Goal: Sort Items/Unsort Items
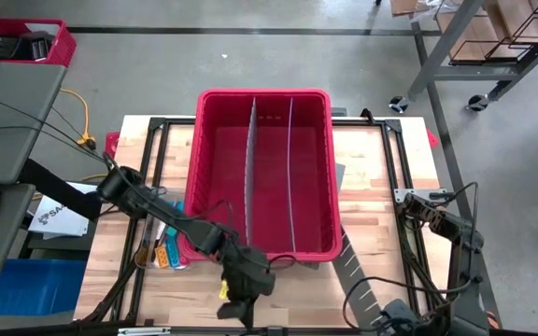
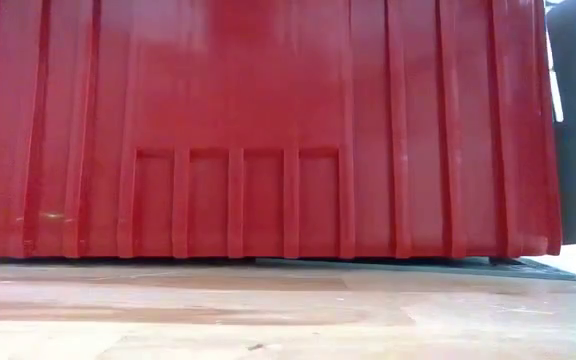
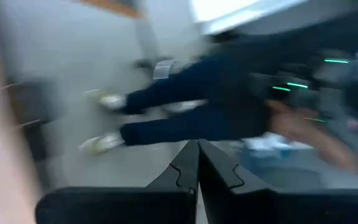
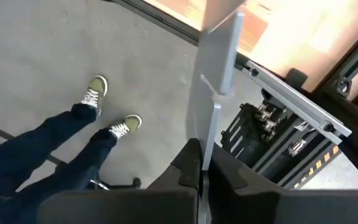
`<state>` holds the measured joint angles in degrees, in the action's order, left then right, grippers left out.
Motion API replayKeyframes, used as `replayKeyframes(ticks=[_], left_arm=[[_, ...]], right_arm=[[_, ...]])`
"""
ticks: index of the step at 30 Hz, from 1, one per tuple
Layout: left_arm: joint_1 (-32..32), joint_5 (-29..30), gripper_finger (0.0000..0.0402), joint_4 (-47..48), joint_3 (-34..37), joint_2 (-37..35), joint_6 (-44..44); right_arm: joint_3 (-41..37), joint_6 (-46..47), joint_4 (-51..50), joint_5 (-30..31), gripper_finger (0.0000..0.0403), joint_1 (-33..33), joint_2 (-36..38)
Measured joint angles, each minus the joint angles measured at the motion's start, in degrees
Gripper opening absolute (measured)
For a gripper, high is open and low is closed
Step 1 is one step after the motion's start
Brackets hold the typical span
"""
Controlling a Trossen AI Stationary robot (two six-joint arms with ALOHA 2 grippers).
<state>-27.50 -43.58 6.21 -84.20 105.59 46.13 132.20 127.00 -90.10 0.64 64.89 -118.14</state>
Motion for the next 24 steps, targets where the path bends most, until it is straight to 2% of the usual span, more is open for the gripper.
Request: replayKeyframes(ticks=[4,9,14,20,24], left_arm=[[0.7,-8.6,0.0000,-10.2,0.0,-2.4,4.8],[1.3,-13.5,0.0000,-18.3,0.0,-6.7,6.5],[2.8,-13.5,0.0000,-18.9,0.0,-13.3,1.9],[6.3,-11.6,0.0000,-12.6,0.0,-22.7,-5.4],[9.2,-8.2,0.0000,-5.2,0.0,-28.7,-11.4]], right_arm=[[0.1,-0.3,0.1,0.7,0.0000,0.0,1.1],[0.3,-0.4,0.3,2.2,0.0000,-0.6,1.5],[1.2,-1.7,0.1,10.5,0.0000,-3.6,1.5],[-0.4,-3.4,0.1,19.9,0.0000,-7.7,1.5],[-6.3,-3.8,0.2,20.6,0.0000,-10.2,2.0]])
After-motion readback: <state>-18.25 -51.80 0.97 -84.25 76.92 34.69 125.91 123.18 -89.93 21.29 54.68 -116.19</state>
